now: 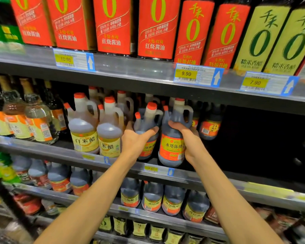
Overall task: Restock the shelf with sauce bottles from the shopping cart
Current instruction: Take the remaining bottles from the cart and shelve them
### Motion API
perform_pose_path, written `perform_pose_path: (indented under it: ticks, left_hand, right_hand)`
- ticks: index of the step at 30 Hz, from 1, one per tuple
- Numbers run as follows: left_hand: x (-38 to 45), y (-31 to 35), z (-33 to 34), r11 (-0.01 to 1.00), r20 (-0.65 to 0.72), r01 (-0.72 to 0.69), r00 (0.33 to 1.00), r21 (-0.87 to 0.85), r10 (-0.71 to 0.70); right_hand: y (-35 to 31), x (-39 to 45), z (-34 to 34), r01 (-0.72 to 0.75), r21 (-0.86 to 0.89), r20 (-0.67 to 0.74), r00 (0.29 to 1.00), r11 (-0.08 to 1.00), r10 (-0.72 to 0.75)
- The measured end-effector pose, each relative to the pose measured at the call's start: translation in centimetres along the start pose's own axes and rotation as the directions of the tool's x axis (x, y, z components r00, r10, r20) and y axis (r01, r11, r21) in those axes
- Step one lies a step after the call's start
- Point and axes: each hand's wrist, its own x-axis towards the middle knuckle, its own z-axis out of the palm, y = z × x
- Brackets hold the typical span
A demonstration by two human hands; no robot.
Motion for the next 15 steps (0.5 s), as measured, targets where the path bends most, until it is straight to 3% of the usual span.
perform_pose_path:
  ticks: [11, 15]
  left_hand:
    - [1.1, -1.0, 0.9, 0.997, -0.021, -0.031, 0.999, -0.069, 0.030]
    - [1.3, -1.5, 1.2, 1.000, -0.057, -0.022, 0.998, -0.004, 0.021]
  right_hand:
    - [1.7, -0.1, -0.6, 0.007, -0.118, 0.055, 0.998, 0.993, -0.001]
    - [2.0, -0.6, -0.9, 0.004, -0.168, 0.107, 0.994, 0.986, 0.015]
